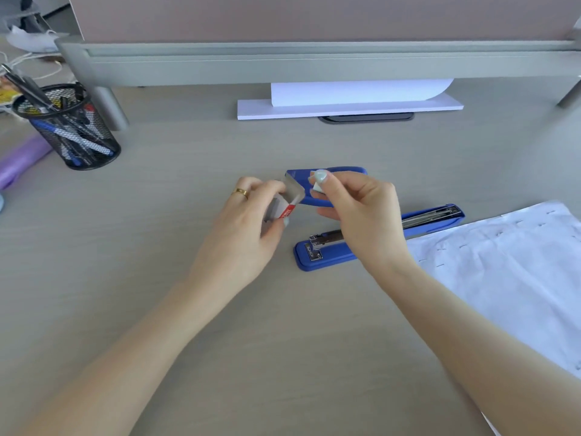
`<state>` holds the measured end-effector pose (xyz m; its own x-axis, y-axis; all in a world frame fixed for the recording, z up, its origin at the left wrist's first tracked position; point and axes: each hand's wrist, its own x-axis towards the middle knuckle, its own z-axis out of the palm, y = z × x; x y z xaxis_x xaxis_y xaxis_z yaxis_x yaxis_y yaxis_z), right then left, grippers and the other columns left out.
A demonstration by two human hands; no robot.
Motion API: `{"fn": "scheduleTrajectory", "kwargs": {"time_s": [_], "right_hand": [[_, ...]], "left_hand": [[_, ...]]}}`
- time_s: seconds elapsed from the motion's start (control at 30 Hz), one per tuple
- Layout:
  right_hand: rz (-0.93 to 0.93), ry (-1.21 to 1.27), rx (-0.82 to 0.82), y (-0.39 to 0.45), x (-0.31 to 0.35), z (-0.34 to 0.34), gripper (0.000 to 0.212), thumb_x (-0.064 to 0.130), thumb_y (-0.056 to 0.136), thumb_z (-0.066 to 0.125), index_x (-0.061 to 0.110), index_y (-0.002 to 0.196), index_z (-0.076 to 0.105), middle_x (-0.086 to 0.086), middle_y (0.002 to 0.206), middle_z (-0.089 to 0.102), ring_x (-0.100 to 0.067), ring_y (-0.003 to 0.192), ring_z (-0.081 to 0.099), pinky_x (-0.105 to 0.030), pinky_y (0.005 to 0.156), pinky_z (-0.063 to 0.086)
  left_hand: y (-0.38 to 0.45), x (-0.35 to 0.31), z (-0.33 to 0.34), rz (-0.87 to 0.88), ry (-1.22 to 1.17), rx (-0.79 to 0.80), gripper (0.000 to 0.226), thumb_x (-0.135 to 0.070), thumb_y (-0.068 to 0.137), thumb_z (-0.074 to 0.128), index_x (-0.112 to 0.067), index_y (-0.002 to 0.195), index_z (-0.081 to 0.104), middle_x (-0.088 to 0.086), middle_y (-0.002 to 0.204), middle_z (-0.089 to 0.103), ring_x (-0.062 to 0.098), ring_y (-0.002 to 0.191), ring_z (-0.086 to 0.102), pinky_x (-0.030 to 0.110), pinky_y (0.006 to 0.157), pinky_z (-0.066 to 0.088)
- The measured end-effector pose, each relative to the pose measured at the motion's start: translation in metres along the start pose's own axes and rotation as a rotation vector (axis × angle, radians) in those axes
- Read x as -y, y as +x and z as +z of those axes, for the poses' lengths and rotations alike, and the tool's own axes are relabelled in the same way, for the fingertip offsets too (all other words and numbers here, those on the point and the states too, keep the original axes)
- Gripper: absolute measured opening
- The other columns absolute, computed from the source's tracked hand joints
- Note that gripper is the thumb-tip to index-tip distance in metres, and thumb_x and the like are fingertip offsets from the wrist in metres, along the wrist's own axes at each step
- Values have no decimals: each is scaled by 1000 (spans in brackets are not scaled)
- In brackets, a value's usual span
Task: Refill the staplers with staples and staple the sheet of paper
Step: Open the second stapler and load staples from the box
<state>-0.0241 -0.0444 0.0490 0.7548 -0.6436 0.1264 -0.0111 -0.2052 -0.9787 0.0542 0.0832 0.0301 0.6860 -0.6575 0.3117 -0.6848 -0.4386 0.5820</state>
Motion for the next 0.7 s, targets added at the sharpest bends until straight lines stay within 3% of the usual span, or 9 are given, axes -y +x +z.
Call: {"fn": "scheduleTrajectory", "kwargs": {"time_s": [0.13,0.3,0.4,0.47,0.6,0.7], "right_hand": [[-38,-68,-26,-2,3,-13,25,29,90,56,22,69,67,4,50,56,-2,42,47,-11,46,39],[41,-155,89,-4,-4,-25,19,28,89,57,16,80,68,6,55,48,0,43,46,-9,47,40],[31,-141,97,-6,-7,-29,11,26,89,58,23,82,67,6,61,50,0,47,47,-6,48,39],[-4,-125,90,-8,-10,-31,13,25,88,58,30,79,65,4,63,51,-4,52,43,-11,51,40],[-55,-154,100,-8,-13,-30,10,26,88,59,30,84,67,23,56,58,0,55,50,-14,61,44],[-86,-193,155,-5,-10,-22,11,22,87,59,30,89,67,18,69,62,-4,67,59,-20,66,49]], "left_hand": [[4,9,-2,-55,195,4,25,-17,87,51,-21,112,48,0,115,43,25,96,49,38,75,45],[11,26,3,-90,414,103,26,-17,89,46,-22,113,53,5,120,51,31,104,48,38,86,38],[12,30,9,-140,329,56,20,-27,87,52,-20,104,56,2,112,56,28,102,49,36,84,38],[14,27,12,-163,249,-26,24,-32,83,58,-15,100,53,1,100,57,26,95,51,32,75,37],[17,24,17,-233,121,-114,26,-23,82,57,-16,104,46,-1,100,59,22,91,52,29,67,34],[17,25,19,-217,31,-174,26,-19,81,55,-19,106,46,-7,99,58,18,94,52,28,67,35]]}}
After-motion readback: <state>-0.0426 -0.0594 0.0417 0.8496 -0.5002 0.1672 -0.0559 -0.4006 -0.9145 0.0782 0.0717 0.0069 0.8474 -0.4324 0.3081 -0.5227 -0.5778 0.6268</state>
